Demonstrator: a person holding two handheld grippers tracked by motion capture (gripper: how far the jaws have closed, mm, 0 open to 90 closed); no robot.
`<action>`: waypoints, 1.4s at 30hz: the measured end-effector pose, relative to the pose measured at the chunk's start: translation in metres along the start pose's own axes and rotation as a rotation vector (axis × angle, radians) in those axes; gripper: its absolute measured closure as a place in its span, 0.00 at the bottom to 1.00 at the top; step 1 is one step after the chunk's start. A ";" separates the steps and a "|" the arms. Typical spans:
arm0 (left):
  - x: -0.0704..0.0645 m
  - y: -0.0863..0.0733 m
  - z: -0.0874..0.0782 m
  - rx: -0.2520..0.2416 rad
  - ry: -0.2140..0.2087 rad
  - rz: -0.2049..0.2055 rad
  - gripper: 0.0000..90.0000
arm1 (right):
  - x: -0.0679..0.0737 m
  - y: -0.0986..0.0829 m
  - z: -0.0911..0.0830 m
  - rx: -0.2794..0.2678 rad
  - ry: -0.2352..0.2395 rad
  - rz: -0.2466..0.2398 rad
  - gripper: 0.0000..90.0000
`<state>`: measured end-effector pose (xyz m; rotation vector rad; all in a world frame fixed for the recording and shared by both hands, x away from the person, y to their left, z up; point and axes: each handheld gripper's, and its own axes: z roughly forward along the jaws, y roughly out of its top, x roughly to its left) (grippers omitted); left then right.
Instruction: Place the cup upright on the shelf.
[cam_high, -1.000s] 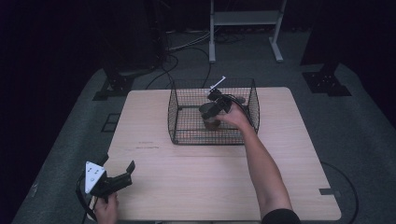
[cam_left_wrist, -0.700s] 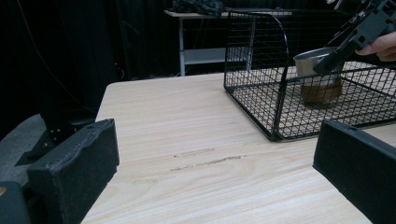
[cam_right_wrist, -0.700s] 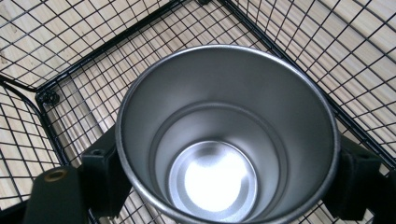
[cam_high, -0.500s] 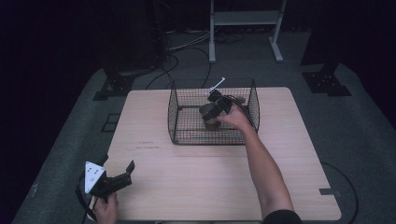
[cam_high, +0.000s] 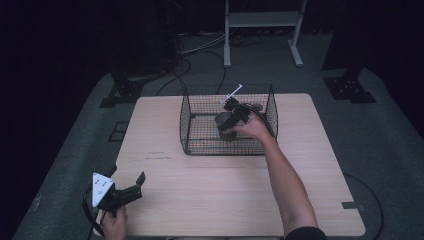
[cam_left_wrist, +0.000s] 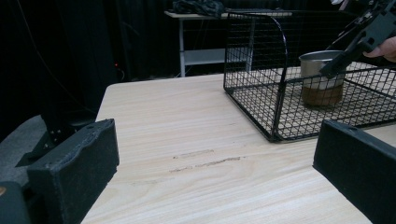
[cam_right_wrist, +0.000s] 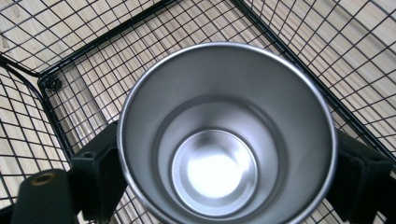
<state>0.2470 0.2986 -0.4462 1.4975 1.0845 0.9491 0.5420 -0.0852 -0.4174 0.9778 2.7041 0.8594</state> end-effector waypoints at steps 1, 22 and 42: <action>0.000 0.000 0.000 0.000 0.000 -0.001 0.00 | 0.000 0.000 0.000 0.000 0.000 0.000 0.15; -0.002 0.001 0.000 -0.001 -0.002 0.003 0.00 | 0.001 -0.005 -0.008 -0.016 0.010 0.001 0.11; 0.000 0.001 -0.001 -0.007 0.009 -0.007 0.00 | -0.006 -0.004 -0.037 -0.134 0.019 0.062 0.03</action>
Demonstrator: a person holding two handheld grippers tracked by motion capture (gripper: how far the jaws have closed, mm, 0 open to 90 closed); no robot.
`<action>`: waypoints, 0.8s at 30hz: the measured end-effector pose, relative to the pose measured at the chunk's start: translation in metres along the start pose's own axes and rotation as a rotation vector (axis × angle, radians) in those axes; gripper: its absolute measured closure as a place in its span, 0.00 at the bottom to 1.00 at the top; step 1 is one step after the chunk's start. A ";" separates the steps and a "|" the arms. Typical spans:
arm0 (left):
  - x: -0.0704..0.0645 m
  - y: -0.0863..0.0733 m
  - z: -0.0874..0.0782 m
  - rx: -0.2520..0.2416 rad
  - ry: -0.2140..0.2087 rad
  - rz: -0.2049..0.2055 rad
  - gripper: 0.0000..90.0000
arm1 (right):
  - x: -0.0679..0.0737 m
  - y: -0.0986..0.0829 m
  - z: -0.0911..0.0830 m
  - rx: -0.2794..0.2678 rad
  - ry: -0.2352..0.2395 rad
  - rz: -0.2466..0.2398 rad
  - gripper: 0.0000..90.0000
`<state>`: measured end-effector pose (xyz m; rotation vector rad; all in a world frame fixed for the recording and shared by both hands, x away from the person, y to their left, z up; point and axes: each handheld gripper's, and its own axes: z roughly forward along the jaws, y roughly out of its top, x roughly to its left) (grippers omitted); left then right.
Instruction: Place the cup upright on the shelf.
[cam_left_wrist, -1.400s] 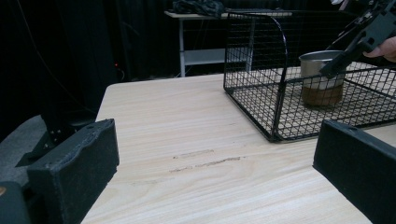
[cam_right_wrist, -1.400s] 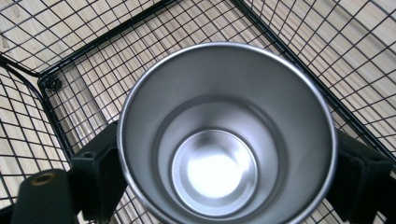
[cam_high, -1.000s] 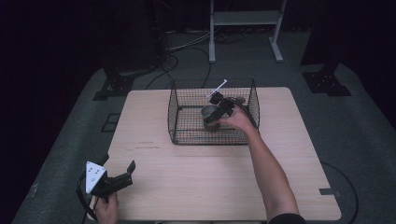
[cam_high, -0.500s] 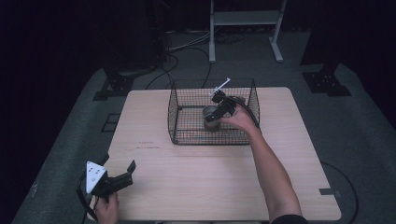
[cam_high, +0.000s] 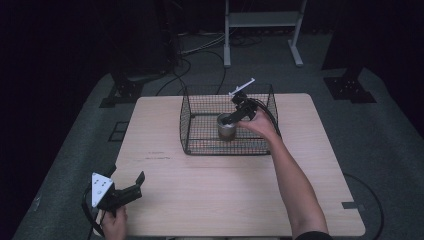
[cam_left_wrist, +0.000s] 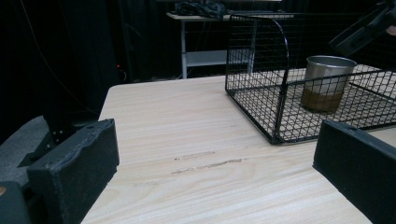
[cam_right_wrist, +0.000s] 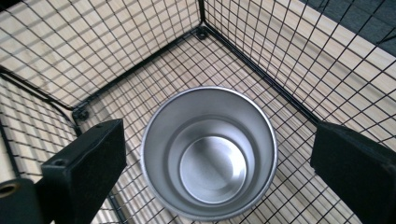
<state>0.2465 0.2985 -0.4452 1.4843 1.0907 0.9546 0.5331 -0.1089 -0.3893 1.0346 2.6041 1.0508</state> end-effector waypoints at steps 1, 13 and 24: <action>0.000 0.000 0.000 0.001 0.001 0.000 0.00 | 0.000 0.000 -0.002 -0.004 0.002 -0.001 0.03; -0.002 0.001 0.001 0.007 -0.003 0.010 0.00 | 0.021 0.006 -0.036 -0.091 0.043 -0.058 0.06; -0.004 0.000 0.001 0.004 -0.012 0.017 0.00 | 0.035 -0.004 -0.066 -0.127 0.056 -0.079 0.08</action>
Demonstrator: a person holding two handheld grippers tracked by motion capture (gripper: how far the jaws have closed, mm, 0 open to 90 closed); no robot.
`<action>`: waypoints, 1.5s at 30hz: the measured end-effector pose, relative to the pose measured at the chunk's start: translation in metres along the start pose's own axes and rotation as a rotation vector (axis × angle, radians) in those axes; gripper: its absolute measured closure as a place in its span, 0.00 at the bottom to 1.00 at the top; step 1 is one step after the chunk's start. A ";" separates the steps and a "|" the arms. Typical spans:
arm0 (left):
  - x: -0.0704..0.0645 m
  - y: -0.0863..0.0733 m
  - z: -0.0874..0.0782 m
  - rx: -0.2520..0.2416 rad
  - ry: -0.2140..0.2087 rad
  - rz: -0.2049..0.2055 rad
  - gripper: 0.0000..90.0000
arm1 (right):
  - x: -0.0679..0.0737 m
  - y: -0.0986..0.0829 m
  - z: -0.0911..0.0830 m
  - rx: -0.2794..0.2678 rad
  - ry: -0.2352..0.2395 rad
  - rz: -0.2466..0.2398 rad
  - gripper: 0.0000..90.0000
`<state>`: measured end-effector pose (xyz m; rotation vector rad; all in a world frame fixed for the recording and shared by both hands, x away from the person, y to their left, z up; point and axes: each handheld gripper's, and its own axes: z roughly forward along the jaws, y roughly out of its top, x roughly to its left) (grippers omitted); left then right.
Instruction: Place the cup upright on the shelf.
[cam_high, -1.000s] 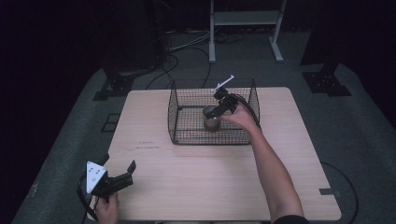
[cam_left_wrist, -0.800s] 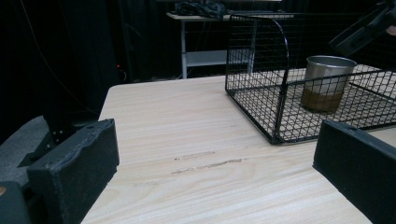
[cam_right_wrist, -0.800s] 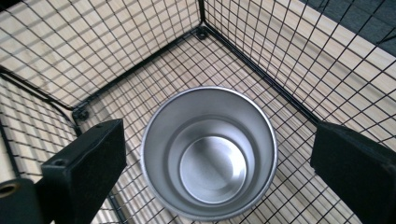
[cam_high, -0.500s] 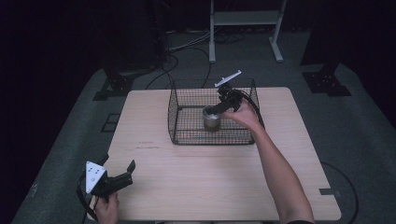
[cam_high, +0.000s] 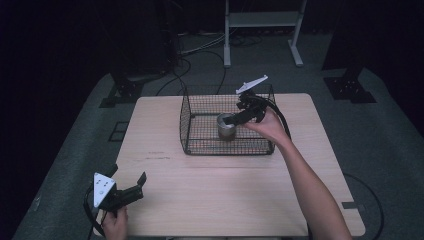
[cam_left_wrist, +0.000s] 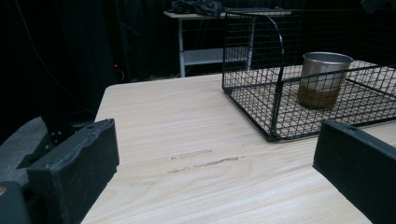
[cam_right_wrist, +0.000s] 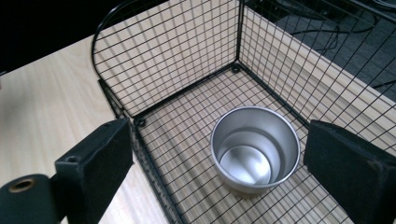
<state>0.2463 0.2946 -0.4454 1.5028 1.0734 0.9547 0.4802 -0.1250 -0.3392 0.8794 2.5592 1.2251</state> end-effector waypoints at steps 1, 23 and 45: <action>0.000 0.000 0.000 0.004 0.002 0.001 0.00 | 0.000 0.000 0.000 0.000 0.000 0.000 0.08; -0.003 0.000 0.001 0.013 -0.002 0.012 0.00 | 0.008 -0.025 -0.039 -0.017 0.024 -0.005 0.14; -0.004 0.000 0.002 0.014 -0.008 0.014 0.00 | 0.024 -0.056 -0.069 -0.039 0.044 -0.031 0.14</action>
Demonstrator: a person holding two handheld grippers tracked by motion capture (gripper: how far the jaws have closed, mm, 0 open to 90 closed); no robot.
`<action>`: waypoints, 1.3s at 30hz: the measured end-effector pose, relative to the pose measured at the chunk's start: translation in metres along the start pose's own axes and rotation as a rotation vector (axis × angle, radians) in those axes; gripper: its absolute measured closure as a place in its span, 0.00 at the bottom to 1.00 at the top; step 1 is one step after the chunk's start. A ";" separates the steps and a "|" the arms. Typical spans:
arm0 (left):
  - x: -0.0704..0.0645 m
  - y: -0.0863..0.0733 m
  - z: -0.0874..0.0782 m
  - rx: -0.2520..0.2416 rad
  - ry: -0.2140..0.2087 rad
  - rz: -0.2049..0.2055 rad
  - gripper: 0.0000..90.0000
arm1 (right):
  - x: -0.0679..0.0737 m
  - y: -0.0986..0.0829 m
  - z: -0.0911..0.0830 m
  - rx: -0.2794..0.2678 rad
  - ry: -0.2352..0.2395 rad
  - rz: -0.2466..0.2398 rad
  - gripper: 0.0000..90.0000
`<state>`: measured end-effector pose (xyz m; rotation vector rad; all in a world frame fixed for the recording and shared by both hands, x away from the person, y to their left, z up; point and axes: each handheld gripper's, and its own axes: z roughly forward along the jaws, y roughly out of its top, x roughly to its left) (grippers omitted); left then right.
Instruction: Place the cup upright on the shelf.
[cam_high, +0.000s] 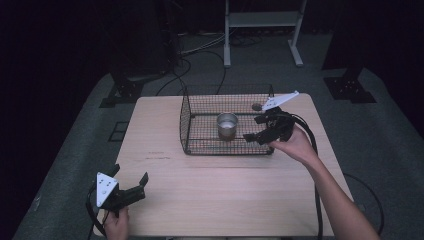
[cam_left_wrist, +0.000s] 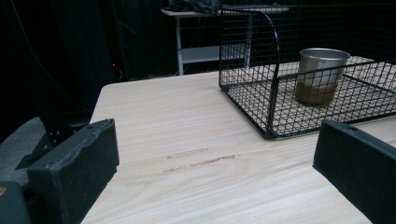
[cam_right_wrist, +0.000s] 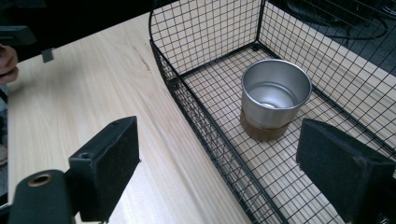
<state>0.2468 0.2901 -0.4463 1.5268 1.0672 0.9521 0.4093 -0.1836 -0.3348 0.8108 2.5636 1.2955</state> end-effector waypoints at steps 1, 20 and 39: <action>0.000 0.000 0.000 -0.001 0.001 -0.001 0.00 | 0.000 -0.002 -0.001 -0.002 0.000 -0.004 0.14; 0.000 0.000 0.000 -0.003 0.002 -0.004 0.00 | 0.010 -0.044 -0.027 -0.029 -0.011 0.028 0.14; 0.000 0.000 0.001 0.001 0.004 -0.005 0.00 | 0.017 -0.087 -0.030 -0.039 -0.010 0.067 0.14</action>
